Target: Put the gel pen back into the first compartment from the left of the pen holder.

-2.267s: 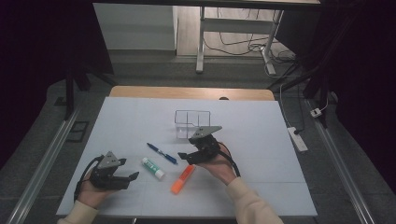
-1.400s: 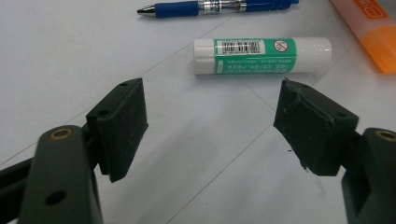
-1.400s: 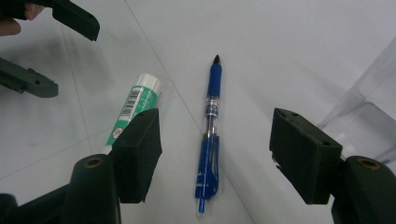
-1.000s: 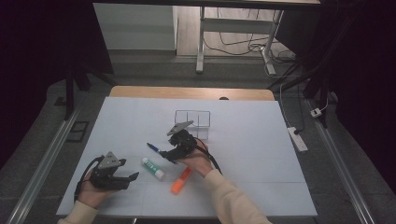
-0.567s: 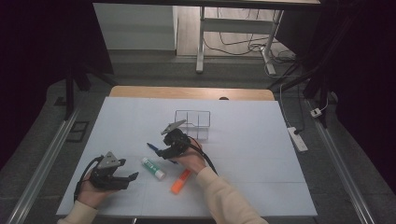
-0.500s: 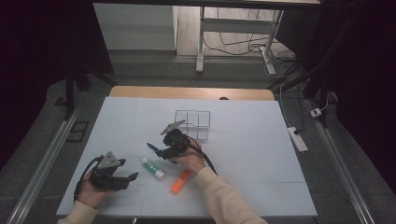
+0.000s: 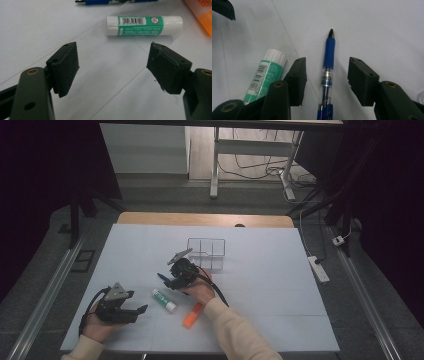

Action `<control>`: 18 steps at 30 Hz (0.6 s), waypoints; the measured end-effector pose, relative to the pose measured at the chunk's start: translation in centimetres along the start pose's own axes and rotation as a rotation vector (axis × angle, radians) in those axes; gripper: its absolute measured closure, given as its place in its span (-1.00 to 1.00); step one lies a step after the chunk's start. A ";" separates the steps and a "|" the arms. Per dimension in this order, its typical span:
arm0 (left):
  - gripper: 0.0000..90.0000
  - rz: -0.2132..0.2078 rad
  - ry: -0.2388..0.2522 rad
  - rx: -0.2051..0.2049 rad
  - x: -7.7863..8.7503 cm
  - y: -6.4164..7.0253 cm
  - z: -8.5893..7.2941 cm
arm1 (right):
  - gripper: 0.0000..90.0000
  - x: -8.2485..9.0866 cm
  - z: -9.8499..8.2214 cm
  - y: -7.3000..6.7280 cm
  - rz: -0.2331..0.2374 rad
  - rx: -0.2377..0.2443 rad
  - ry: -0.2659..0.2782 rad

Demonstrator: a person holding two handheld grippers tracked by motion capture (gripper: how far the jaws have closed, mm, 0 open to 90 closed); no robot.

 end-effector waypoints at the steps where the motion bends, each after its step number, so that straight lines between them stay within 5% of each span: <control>1: -0.44 0.002 0.001 0.001 0.0 0.0 0.0 | 0.13 -0.1 0.0 0.0 -0.005 0.010 -0.009; 18: -0.44 0.011 -0.007 -0.002 -0.1 -0.2 -0.2 | 0.70 -0.9 -0.1 0.1 -0.049 -0.003 -0.029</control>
Point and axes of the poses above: each handheld gripper's, and its own axes: x roughly backward along the jaws, z roughly out of its top, y roughly to its right, the point moved 7 cm from there along -x, roughly forward along the jaws, and after that the axes turned 6 degrees about -y, right-handed, at the moved point
